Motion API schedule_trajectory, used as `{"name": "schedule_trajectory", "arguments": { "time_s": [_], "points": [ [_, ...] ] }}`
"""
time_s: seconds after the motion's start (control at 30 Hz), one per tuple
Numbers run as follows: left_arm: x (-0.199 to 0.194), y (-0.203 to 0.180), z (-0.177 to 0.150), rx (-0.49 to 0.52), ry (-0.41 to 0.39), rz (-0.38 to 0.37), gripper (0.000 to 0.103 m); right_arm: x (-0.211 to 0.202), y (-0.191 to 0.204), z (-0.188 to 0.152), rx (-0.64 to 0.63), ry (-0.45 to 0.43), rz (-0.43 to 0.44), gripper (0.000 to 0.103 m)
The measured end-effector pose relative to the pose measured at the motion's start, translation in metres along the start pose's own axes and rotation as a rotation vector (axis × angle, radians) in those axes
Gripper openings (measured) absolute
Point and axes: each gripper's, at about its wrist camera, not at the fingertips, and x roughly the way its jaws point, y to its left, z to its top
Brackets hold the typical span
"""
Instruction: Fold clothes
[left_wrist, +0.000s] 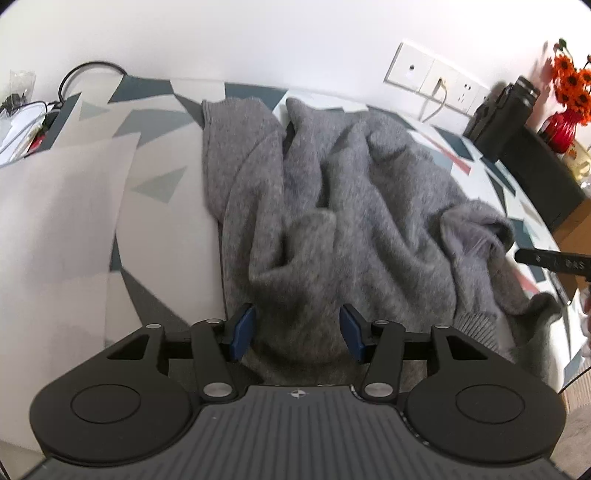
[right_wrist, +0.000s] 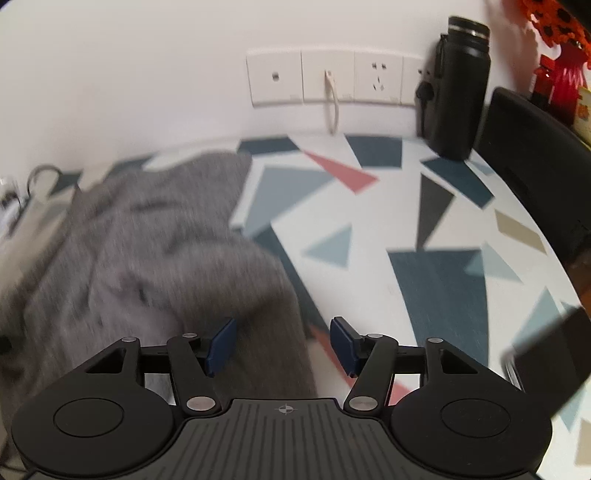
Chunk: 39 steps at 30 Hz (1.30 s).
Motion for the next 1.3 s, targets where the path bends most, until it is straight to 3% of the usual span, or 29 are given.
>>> {"name": "schedule_trajectory", "arguments": {
  "time_s": [0.07, 0.2, 0.27, 0.3, 0.33, 0.37, 0.4, 0.43, 0.6, 0.67, 0.77, 0.9, 1.07, 1.2, 1.23, 1.3],
  "points": [
    [0.003, 0.001, -0.004, 0.0, 0.006, -0.003, 0.055, -0.001, 0.004, -0.01, -0.016, 0.058, 0.016, 0.07],
    [0.007, 0.003, -0.006, -0.004, -0.001, -0.003, 0.057, -0.004, 0.016, -0.03, -0.082, 0.152, -0.001, 0.07],
    [0.008, 0.001, -0.005, 0.01, -0.003, 0.001, 0.057, -0.007, 0.021, -0.038, -0.089, 0.168, -0.006, 0.064],
    [0.008, 0.0, -0.004, 0.021, -0.005, 0.009, 0.053, -0.008, 0.021, -0.041, -0.082, 0.166, -0.007, 0.054],
    [0.009, -0.002, -0.003, 0.034, -0.007, 0.02, 0.046, -0.009, 0.022, -0.043, -0.079, 0.164, -0.011, 0.036],
    [0.009, -0.002, -0.002, 0.037, -0.006, 0.027, 0.033, -0.008, 0.022, -0.043, -0.077, 0.161, -0.024, 0.027],
    [0.01, -0.001, -0.001, 0.027, -0.004, 0.026, 0.029, -0.005, 0.021, -0.042, -0.07, 0.156, -0.035, 0.016],
    [0.01, 0.001, -0.001, 0.013, -0.004, 0.023, 0.027, -0.003, 0.018, -0.039, -0.057, 0.15, -0.041, 0.015],
    [0.01, 0.004, 0.002, -0.009, 0.002, 0.018, 0.024, 0.02, -0.003, 0.008, -0.003, 0.067, -0.088, 0.009],
    [0.011, 0.001, 0.003, 0.004, 0.001, 0.023, 0.024, 0.022, -0.01, 0.037, 0.042, -0.013, -0.139, 0.009],
    [0.01, 0.0, 0.004, -0.003, -0.003, 0.022, 0.022, 0.009, -0.005, 0.071, 0.079, -0.161, -0.106, 0.009],
    [0.009, 0.002, 0.004, -0.021, -0.003, 0.019, 0.021, 0.004, 0.033, 0.075, -0.047, -0.208, 0.054, 0.01],
    [0.01, 0.003, 0.005, -0.025, 0.005, 0.018, 0.022, 0.03, 0.08, 0.042, -0.217, -0.085, 0.133, 0.016],
    [0.01, 0.005, 0.004, -0.026, 0.014, 0.01, 0.026, 0.031, 0.08, 0.025, -0.222, -0.043, 0.134, 0.04],
    [0.01, 0.005, 0.003, -0.024, 0.017, 0.006, 0.027, 0.028, 0.077, 0.023, -0.221, -0.042, 0.127, 0.053],
    [0.011, 0.005, 0.002, -0.021, 0.02, -0.008, 0.033, 0.022, 0.067, 0.021, -0.211, -0.041, 0.106, 0.067]
  ]
}}
